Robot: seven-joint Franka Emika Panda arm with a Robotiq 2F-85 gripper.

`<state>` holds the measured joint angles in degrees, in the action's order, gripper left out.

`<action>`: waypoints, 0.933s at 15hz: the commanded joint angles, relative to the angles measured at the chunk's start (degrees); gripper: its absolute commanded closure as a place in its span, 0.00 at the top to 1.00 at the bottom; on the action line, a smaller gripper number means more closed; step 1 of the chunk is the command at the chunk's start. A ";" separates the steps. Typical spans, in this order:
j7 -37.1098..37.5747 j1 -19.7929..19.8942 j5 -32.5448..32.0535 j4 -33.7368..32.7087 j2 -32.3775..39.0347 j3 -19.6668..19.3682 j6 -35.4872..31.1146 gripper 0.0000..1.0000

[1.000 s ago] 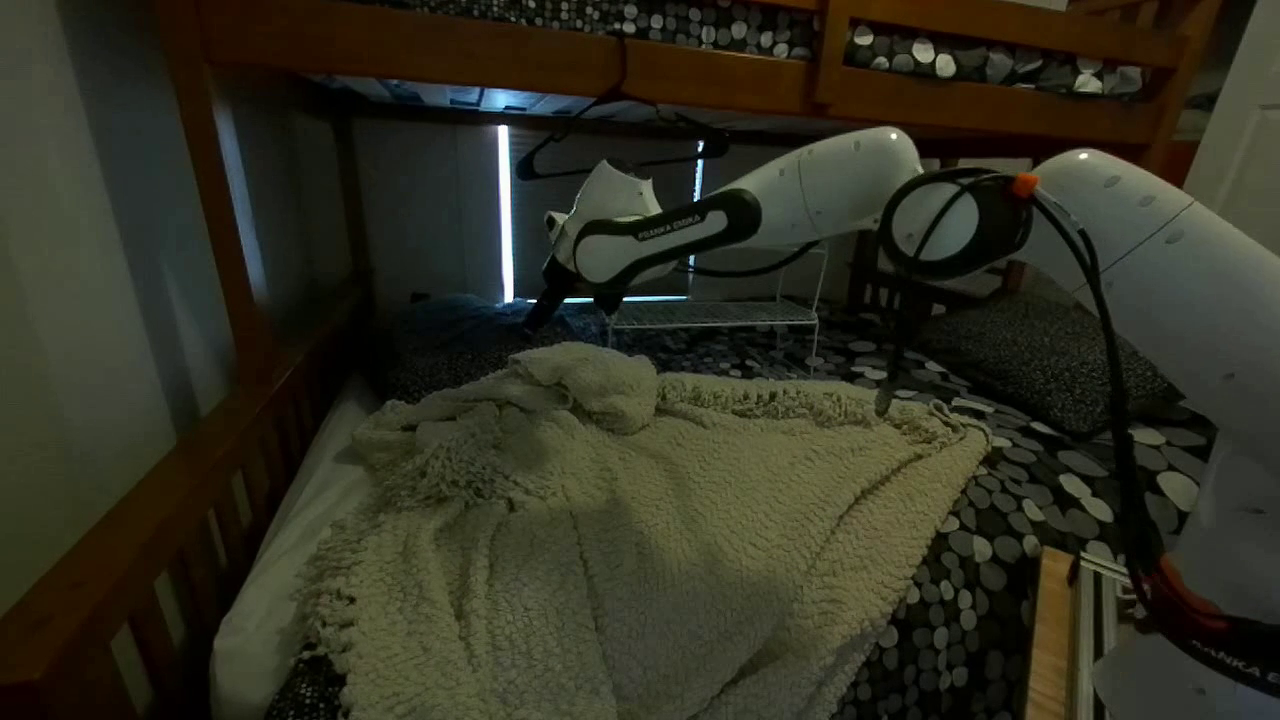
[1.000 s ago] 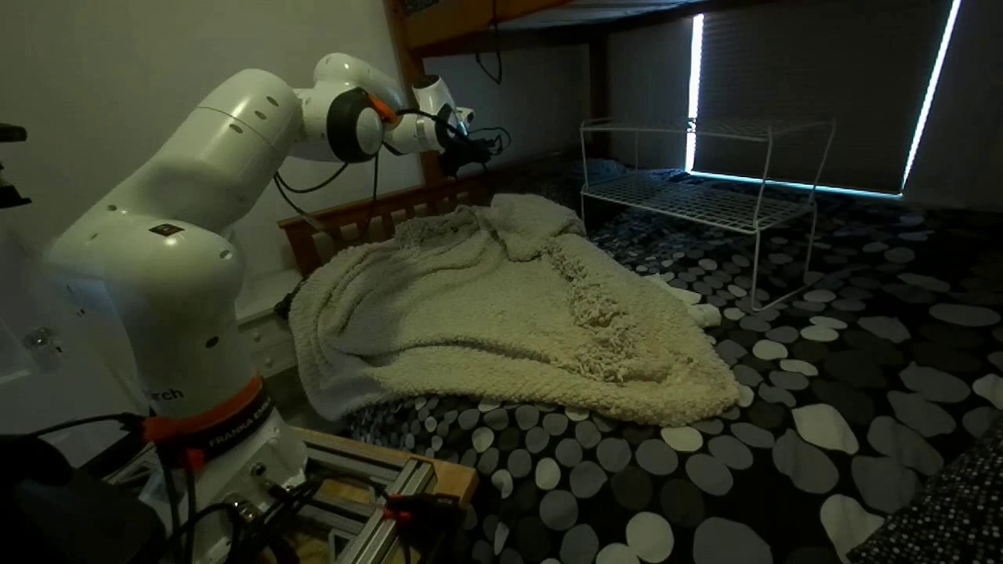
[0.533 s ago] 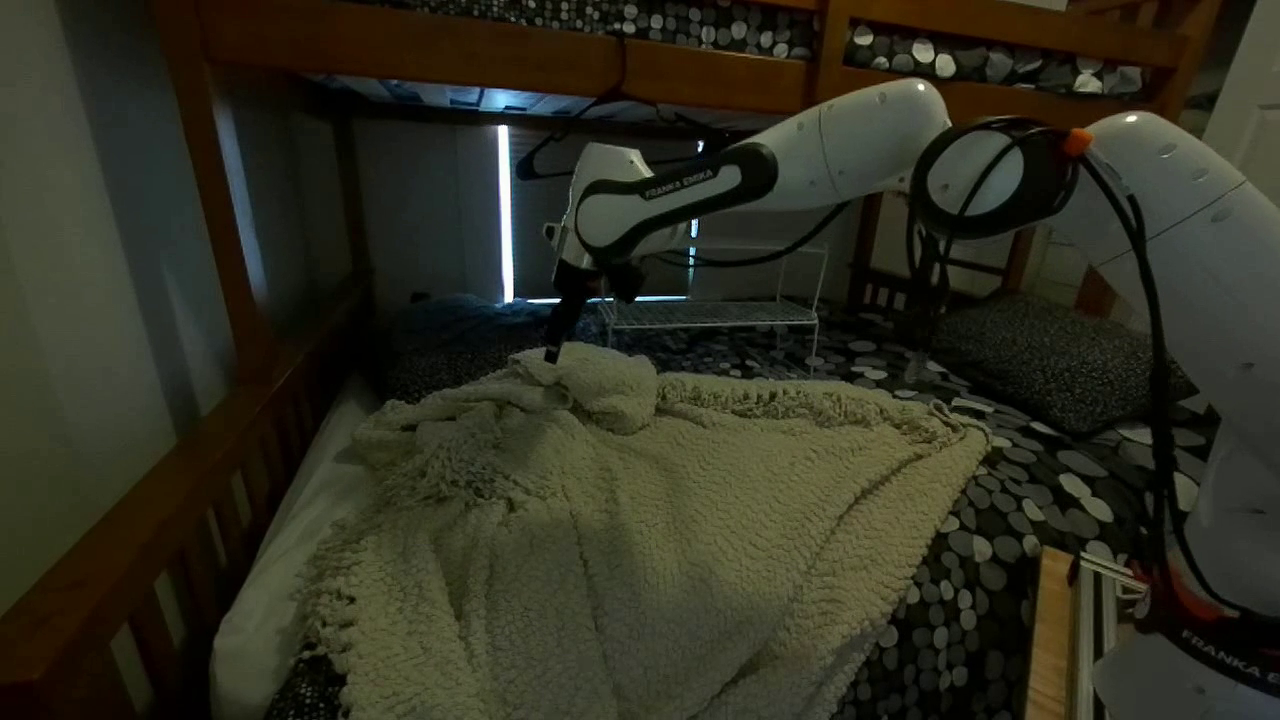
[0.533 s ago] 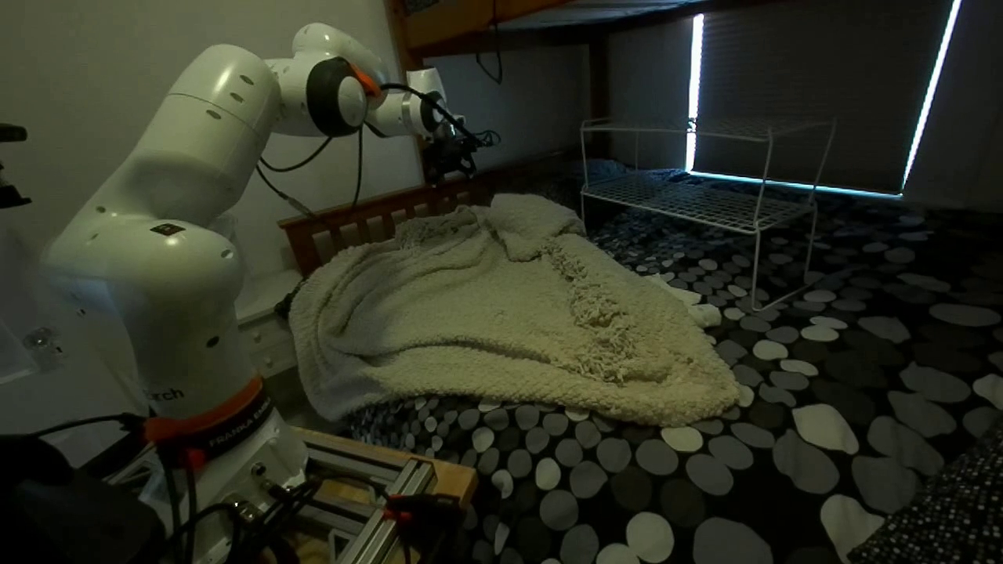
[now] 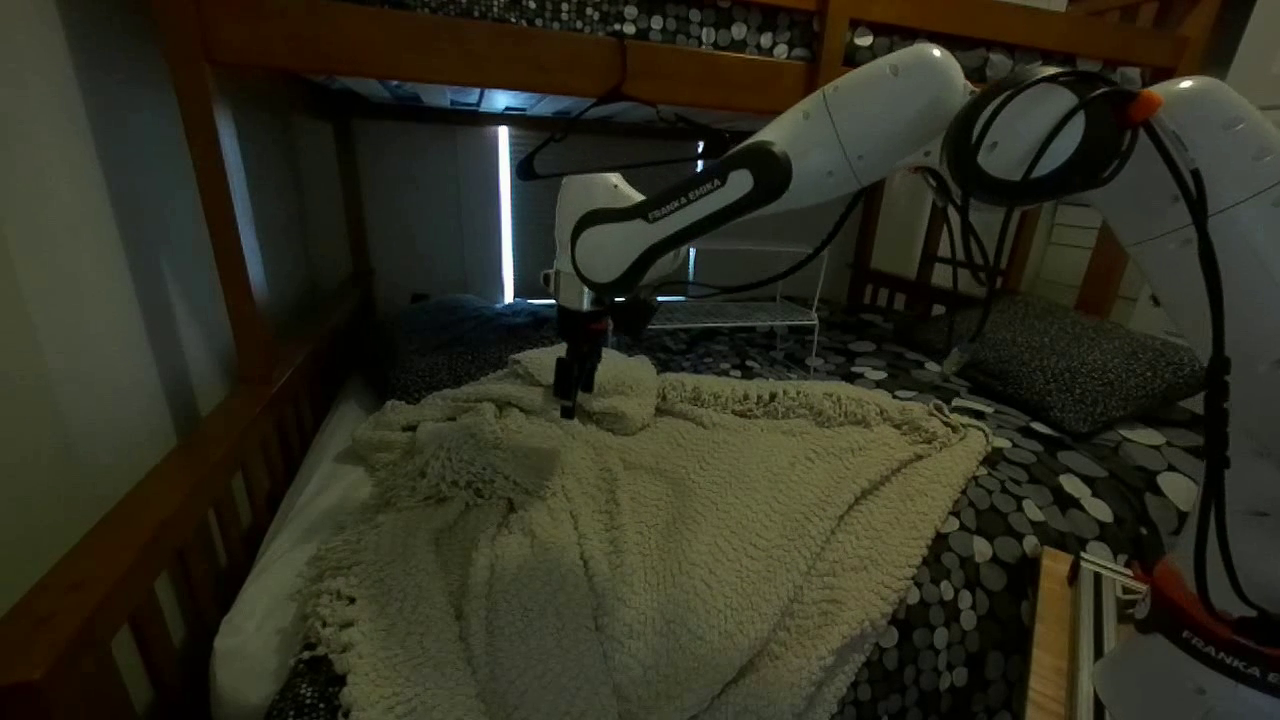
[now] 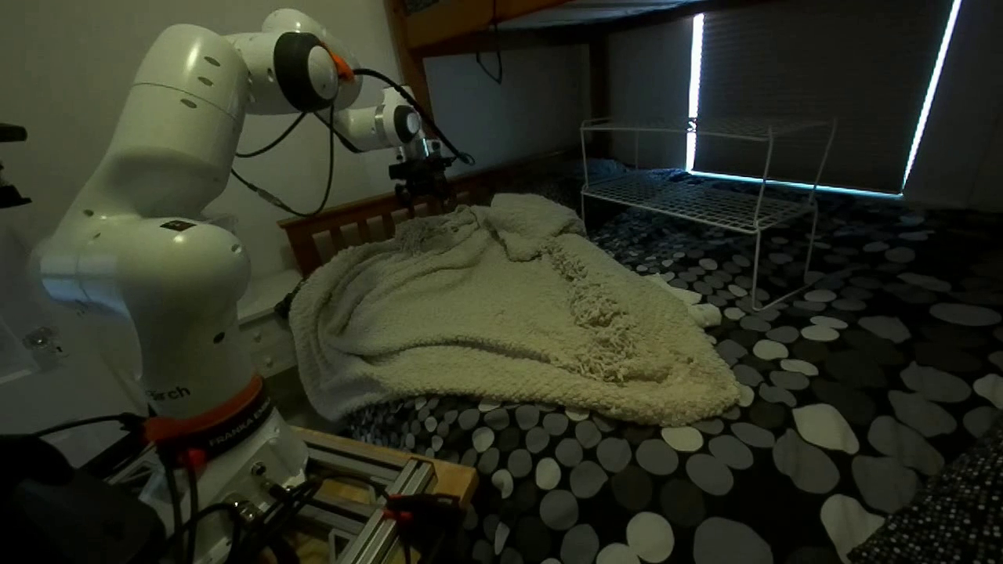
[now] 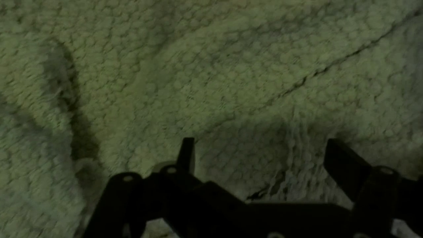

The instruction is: Pick up the top left corner of the white blanket and move it a little forward

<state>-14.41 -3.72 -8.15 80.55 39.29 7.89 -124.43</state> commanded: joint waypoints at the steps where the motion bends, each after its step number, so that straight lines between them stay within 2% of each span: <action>1: 5.78 -4.06 -1.49 14.12 -6.57 -1.89 2.27 1.00; 9: 11.82 -7.62 4.07 36.54 -11.70 2.23 14.74 1.00; 10: 9.88 -7.47 2.27 29.20 -7.40 1.49 13.31 1.00; 12: 10.99 -7.96 2.79 33.58 -8.77 1.99 14.17 1.00; 14: 11.07 -7.92 2.86 34.89 -9.74 2.04 14.19 1.00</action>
<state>-3.24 -11.34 -5.45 115.62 29.47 10.20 -110.37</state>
